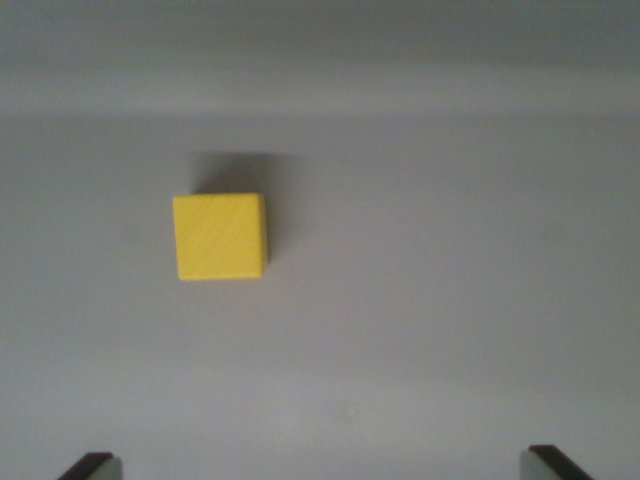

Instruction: Pick yellow cube

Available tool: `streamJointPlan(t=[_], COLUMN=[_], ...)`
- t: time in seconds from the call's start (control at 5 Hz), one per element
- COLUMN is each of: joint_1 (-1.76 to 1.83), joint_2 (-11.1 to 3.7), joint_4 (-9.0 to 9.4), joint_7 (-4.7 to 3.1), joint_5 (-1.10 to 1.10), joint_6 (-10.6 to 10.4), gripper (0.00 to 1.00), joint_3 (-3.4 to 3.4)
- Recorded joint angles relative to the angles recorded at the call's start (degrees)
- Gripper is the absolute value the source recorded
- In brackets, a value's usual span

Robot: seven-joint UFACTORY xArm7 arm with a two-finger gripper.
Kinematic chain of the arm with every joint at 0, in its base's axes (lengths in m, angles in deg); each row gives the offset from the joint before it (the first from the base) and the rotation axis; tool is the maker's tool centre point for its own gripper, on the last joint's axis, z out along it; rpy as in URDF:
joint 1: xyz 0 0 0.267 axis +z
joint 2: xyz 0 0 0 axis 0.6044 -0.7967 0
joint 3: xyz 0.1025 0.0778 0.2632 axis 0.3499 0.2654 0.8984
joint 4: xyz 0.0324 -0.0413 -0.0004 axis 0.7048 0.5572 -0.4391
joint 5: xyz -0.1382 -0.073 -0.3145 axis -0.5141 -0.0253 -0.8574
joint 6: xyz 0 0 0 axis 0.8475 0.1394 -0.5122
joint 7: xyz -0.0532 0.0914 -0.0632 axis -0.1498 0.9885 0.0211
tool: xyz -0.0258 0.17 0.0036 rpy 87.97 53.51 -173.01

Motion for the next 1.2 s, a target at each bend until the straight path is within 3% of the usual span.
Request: streamJointPlan(t=[0.2,0.4,0.6,0.8,1.0,1.2], joint_1=[0.49,0.49,0.98,0.98,1.47,1.47], joint_2=[-2.38,-2.38,-4.78,-4.78,-7.17,-7.17], joint_4=[0.46,0.46,0.92,0.92,1.39,1.39], joint_7=[0.27,0.27,0.55,0.55,0.83,0.83], joint_5=[-0.15,-0.15,-0.29,-0.29,-0.44,-0.44], joint_6=[-2.69,-2.69,-5.4,-5.4,-8.11,-8.11], gripper=[0.0,0.0,0.0,0.0,0.0,0.0], joint_3=[0.11,0.11,0.21,0.21,0.32,0.32])
